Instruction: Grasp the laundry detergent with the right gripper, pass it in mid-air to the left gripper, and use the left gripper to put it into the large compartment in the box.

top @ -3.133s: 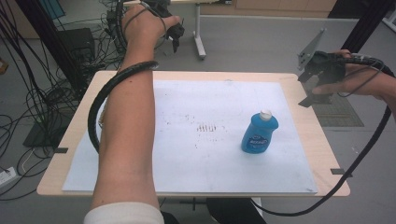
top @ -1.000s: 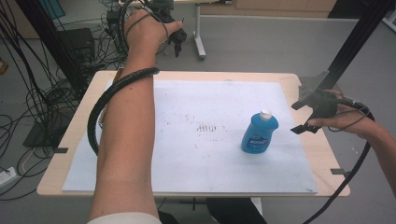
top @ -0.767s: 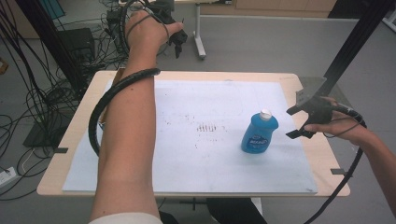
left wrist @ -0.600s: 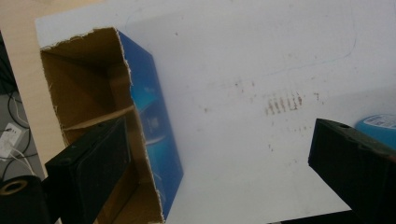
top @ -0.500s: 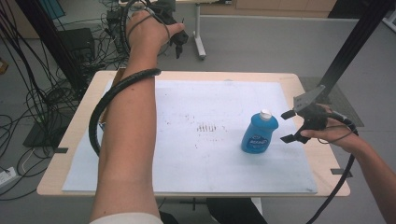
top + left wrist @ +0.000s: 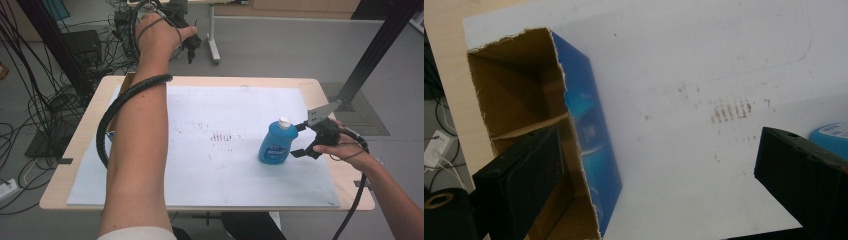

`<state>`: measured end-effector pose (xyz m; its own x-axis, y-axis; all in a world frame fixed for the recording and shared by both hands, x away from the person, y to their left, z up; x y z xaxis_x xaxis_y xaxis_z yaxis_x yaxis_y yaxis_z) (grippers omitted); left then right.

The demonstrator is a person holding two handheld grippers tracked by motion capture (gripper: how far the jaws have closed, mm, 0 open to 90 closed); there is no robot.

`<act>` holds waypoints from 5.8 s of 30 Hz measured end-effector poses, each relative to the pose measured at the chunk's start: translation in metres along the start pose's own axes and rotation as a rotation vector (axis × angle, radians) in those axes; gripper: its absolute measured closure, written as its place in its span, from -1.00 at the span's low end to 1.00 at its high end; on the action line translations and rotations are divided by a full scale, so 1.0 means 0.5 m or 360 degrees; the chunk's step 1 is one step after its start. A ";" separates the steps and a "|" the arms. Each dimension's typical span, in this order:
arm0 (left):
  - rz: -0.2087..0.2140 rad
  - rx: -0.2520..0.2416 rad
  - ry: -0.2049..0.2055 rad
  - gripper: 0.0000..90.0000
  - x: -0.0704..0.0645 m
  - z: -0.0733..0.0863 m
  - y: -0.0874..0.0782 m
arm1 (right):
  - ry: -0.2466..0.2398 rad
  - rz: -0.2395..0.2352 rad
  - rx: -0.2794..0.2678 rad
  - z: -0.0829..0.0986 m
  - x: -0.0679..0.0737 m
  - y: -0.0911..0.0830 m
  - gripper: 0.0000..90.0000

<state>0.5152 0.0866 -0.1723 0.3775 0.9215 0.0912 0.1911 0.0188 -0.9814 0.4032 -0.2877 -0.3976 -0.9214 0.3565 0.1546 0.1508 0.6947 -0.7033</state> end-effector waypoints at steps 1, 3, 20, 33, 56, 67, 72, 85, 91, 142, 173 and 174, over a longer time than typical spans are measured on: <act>-0.0001 0.0002 0.0000 -0.87 0.000 0.000 0.000 | 0.0001 -0.0010 -0.0022 0.001 0.001 0.008 -0.87; -0.0001 0.0005 0.0002 -0.87 -0.001 0.000 0.002 | 0.0005 -0.0018 -0.0050 0.001 0.001 0.016 -0.88; -0.0003 0.0020 0.0013 -0.87 -0.001 -0.002 0.008 | 0.0035 -0.0101 -0.0224 0.003 0.007 0.066 -0.96; 0.0001 0.0019 0.0022 -0.87 -0.006 -0.004 0.009 | 0.0015 -0.0142 -0.0300 -0.006 0.016 0.083 -0.96; 0.0008 0.0025 0.0021 -0.87 -0.007 -0.006 0.012 | 0.0008 -0.0153 -0.0343 -0.009 0.017 0.082 -0.96; 0.0002 0.0022 0.0030 -0.87 -0.008 -0.008 0.011 | 0.0020 -0.0147 -0.0352 -0.010 0.018 0.079 -0.96; 0.0014 0.0012 0.0023 -0.87 -0.008 -0.008 0.009 | 0.0015 -0.0151 -0.0355 -0.011 0.019 0.077 -0.96; 0.0008 0.0011 0.0021 -0.87 -0.006 -0.007 0.011 | 0.0014 -0.0150 -0.0351 -0.014 0.020 0.079 -0.96; 0.0012 0.0011 0.0020 -0.87 -0.006 -0.006 0.011 | 0.0011 -0.0151 -0.0357 -0.015 0.021 0.077 -0.96; 0.0008 0.0014 0.0026 -0.87 -0.005 -0.008 0.010 | 0.0010 -0.0147 -0.0381 -0.017 0.022 0.078 -0.96; 0.0004 0.0013 0.0022 -0.87 -0.004 -0.007 0.010 | -0.0014 -0.0118 -0.0401 -0.017 0.018 0.082 -0.82; 0.0003 0.0018 0.0023 -0.87 -0.003 -0.006 0.010 | -0.0012 -0.0117 -0.0406 -0.017 0.018 0.082 -0.79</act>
<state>0.5182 0.0841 -0.1770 0.3911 0.9158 0.0919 0.1802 0.0218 -0.9834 0.4043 -0.2508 -0.4193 -0.9357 0.2952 0.1933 0.1677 0.8540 -0.4926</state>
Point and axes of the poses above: each handheld gripper's, and its own axes: y roughly forward along the jaws, z roughly out of its underside, x roughly to its left, the point moved 6 cm from there along y, roughly forward along the jaws, and after that the axes turned 10 degrees about y, right-handed, at the moved point
